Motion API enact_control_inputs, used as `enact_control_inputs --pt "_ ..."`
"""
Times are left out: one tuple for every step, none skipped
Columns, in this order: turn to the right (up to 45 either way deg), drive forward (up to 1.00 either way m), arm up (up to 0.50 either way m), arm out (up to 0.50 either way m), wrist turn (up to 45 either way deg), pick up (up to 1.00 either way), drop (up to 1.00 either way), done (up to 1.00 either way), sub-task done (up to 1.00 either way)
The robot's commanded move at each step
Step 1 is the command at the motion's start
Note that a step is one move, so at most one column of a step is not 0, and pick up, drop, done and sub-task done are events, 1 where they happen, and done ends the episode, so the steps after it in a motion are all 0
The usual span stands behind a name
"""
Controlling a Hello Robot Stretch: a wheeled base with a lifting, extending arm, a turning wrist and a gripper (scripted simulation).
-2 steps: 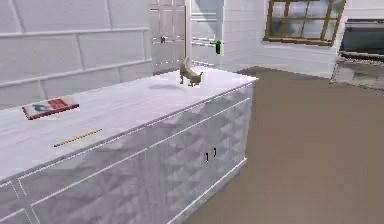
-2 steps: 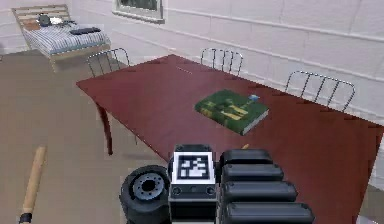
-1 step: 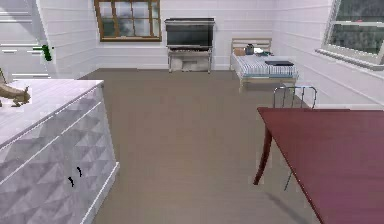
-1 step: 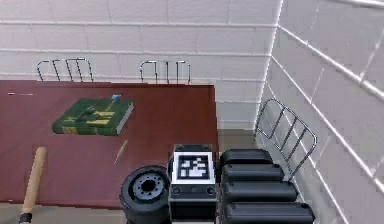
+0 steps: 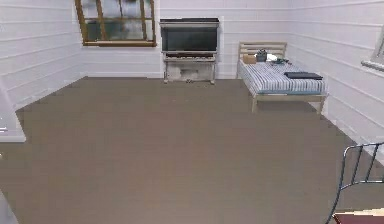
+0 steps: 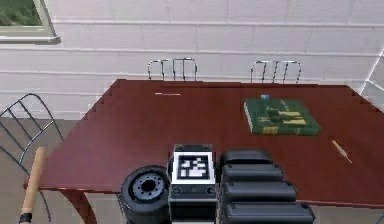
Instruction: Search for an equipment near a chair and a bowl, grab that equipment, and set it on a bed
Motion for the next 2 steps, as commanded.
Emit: enact_control_inputs --pt "3.0 0.00 0.00 0.00 0.0 0.00 0.00 0.00 0.00" --pt "0.0 0.85 0.00 0.00 0.0 0.00 0.00 0.00 0.00"
